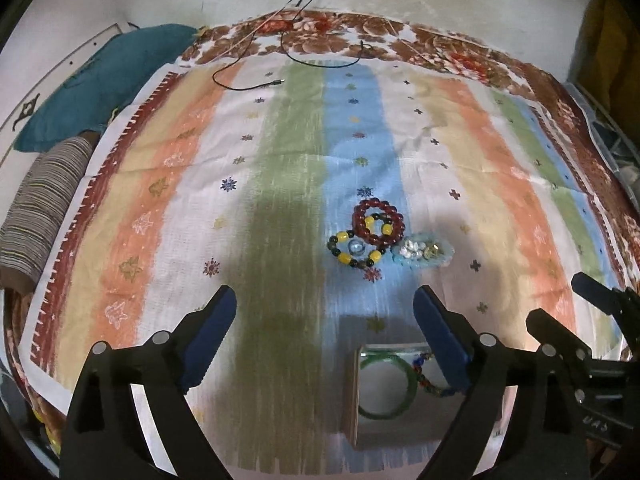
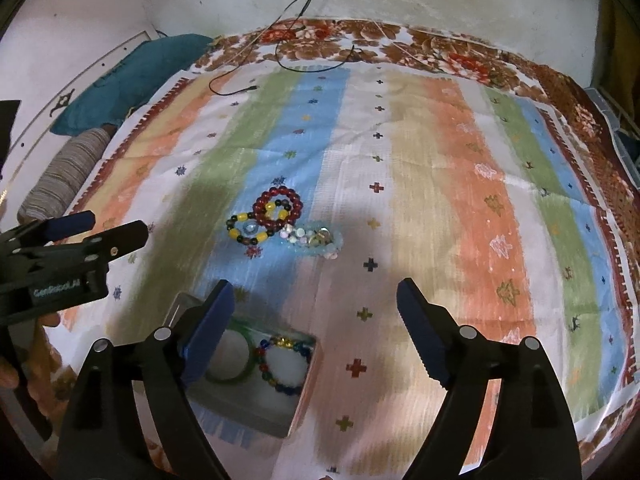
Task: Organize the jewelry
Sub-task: 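Move both open tools back to the remaining bracelets on the cloth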
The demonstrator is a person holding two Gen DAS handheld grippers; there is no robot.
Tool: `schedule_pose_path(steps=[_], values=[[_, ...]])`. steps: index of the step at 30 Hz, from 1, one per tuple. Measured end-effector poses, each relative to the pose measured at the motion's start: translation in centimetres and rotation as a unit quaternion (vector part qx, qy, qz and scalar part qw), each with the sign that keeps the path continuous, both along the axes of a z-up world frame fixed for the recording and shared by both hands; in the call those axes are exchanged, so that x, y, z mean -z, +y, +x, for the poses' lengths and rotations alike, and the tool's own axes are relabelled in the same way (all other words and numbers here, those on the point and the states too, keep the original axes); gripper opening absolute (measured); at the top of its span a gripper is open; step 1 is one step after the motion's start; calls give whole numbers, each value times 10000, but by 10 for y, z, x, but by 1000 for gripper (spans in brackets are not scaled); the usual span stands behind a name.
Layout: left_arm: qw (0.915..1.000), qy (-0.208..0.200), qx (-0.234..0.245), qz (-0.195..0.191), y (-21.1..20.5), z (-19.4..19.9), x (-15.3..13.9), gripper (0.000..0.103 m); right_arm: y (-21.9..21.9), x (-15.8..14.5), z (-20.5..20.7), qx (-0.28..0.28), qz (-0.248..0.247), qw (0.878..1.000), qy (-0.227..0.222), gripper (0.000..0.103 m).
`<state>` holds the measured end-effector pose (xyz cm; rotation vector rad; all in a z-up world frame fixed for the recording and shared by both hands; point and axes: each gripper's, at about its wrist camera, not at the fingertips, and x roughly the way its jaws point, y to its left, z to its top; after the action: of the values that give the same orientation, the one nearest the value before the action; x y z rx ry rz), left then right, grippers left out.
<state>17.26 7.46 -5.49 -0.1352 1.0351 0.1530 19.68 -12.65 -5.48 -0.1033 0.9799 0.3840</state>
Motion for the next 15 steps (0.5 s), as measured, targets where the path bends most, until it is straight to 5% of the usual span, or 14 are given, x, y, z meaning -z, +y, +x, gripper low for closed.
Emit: schedule_pose_path(steps=[15], values=[[9999, 109, -68, 43, 3, 27, 13, 92, 5, 15, 32, 157, -168, 9995, 227, 84]])
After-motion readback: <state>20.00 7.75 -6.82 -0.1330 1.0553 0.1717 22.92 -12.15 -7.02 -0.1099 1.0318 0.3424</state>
